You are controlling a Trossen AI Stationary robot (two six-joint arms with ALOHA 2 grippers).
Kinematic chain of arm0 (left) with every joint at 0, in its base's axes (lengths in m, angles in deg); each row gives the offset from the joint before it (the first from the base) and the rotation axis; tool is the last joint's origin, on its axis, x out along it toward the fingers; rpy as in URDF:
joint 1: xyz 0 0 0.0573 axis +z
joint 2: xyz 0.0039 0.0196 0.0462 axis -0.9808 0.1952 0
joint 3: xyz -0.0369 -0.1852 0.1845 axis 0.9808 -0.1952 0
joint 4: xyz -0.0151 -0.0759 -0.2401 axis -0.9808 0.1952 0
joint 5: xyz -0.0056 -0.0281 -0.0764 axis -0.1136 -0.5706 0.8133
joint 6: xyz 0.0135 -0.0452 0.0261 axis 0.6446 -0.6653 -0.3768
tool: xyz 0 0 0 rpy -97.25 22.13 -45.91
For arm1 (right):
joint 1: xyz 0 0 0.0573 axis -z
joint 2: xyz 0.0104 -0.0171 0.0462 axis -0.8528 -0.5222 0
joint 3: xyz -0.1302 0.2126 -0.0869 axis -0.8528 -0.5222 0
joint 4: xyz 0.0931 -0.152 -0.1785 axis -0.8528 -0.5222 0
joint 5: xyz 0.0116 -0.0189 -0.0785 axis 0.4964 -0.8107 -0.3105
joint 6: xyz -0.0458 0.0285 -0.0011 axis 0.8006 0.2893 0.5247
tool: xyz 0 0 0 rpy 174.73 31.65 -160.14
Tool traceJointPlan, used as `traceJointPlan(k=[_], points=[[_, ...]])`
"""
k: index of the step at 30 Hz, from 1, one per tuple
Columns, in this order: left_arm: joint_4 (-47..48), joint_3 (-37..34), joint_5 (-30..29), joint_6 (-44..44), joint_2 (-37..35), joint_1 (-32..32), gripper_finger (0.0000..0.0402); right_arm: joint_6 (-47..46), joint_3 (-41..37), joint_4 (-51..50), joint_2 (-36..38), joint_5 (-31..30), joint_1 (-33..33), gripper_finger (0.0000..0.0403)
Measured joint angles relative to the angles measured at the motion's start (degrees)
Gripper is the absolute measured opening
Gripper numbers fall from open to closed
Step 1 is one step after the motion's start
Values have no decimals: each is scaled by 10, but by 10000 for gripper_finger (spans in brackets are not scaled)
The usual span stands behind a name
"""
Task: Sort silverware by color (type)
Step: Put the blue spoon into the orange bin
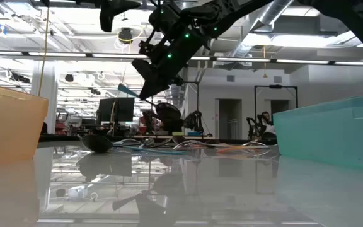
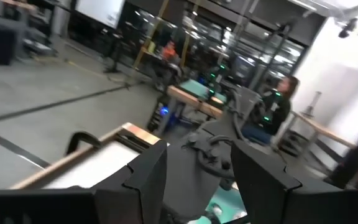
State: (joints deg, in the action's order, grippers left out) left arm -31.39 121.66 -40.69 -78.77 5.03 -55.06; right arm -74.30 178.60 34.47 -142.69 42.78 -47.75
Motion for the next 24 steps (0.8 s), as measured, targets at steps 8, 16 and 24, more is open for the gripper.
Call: traceJointPlan(k=[8, 16, 24], points=[[3, 0, -106, -3, 24, 1, 163, 59, 0, -23, 0, 0, 18, 0], [-8, 0, -159, 31, 58, 4, 163, 99, 0, 19, 0, 9, 62, 0], [-61, 0, -131, 90, 58, 4, 163, 84, 0, 16, 0, 40, 107, 0]])
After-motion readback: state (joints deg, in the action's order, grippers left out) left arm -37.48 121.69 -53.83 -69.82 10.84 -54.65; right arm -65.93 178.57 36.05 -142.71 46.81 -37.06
